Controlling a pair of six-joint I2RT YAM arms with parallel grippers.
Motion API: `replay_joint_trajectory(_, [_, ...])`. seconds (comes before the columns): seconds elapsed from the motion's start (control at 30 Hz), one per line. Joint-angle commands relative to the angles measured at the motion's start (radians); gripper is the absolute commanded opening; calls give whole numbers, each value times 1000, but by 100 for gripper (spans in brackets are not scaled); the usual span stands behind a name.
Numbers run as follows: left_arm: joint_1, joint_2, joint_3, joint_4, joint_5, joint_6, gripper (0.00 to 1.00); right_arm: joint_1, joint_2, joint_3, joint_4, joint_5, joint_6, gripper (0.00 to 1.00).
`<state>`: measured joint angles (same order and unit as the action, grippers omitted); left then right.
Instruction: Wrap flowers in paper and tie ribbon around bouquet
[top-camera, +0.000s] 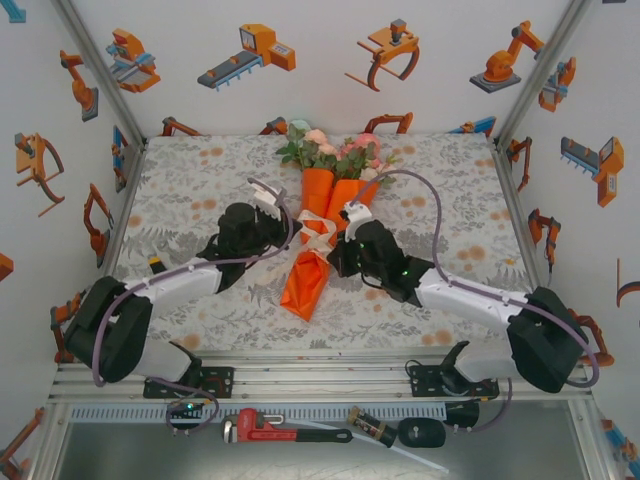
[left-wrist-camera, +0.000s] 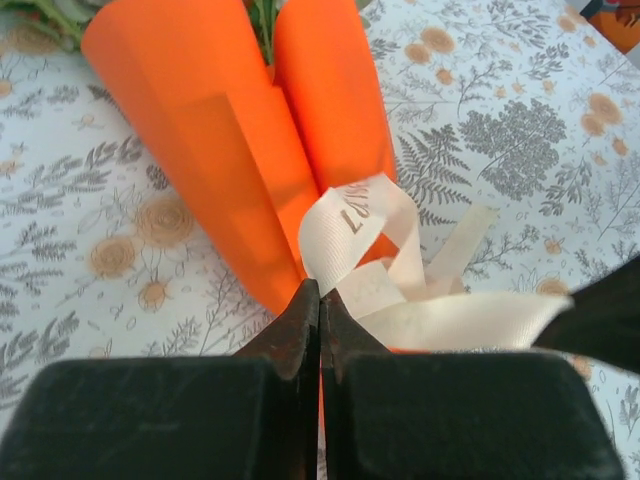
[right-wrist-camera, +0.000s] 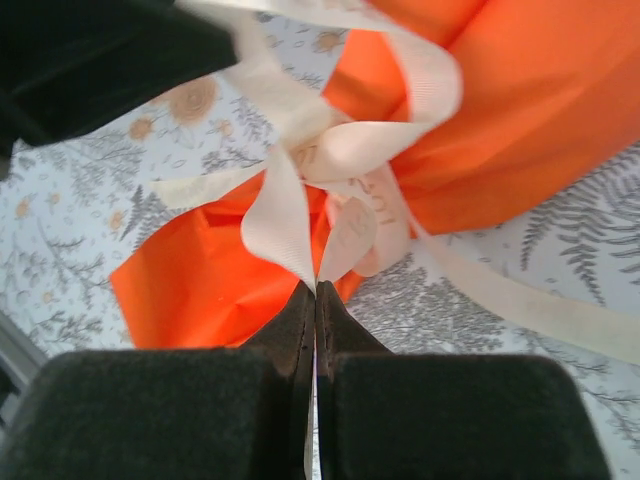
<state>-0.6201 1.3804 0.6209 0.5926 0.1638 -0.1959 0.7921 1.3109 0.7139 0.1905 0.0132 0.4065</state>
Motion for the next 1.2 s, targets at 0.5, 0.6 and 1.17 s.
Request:
replay_joint_trajectory(0.5, [116,-139,-22,-251,-274,-345,45,-22,54,77,-21,-117,-118,0])
replay_joint_trajectory(0.6, [126,-104,107,-309,-90,-226,47,-27,45,76,-25,-134,-126,0])
replay_joint_trajectory(1.17, [60,377,702,-899,79,183,63,-45,-28,9,-34,-202,-130,0])
